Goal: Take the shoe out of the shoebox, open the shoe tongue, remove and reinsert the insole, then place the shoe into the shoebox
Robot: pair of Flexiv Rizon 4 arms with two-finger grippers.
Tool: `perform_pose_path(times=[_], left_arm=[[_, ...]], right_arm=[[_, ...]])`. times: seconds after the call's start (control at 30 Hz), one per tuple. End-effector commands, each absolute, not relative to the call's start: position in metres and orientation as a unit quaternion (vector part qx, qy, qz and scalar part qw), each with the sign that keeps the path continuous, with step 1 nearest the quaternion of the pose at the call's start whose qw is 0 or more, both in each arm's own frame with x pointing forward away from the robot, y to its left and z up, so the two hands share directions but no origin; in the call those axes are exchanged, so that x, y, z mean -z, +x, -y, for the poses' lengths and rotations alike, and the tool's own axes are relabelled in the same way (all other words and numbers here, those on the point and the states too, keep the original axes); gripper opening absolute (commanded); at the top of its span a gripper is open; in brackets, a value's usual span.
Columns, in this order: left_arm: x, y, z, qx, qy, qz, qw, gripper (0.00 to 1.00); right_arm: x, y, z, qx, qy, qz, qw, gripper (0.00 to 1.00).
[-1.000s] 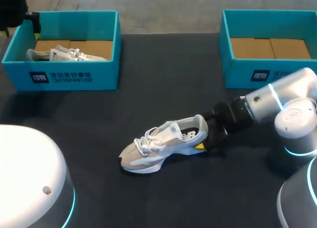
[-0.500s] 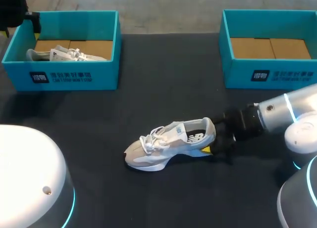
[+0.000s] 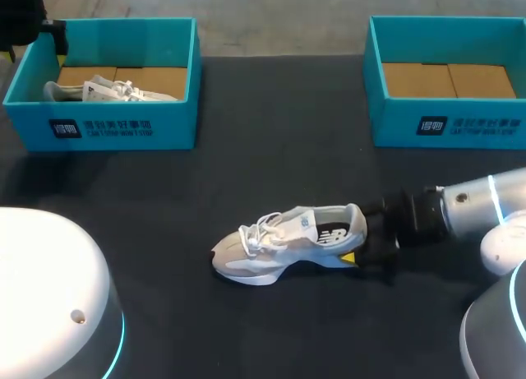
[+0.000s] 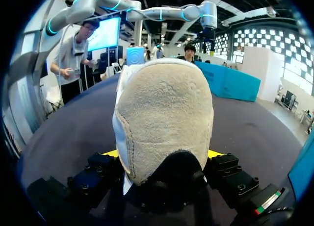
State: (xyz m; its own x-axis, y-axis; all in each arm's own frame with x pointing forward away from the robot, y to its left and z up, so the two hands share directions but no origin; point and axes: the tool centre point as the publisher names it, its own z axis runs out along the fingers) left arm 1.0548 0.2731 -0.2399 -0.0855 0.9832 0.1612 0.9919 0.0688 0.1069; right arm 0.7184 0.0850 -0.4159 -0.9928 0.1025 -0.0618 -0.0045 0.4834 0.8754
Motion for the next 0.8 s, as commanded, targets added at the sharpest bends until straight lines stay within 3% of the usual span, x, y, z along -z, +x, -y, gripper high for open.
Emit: perform_pose_path(times=[0.03,0.8], left_arm=[[0.2396,1.0541,-0.2731,0.095,-0.676,0.731,0.023,1.0],[0.2396,1.0541,-0.2731,0.095,-0.676,0.731,0.023,1.0]], right_arm=[[0.4188,0.7176,-0.0873,-0.507,0.031,-0.86,0.056,0.0],[0.4281,0.7196,-0.0893,-0.505,0.035,-0.861,0.044,0.0]])
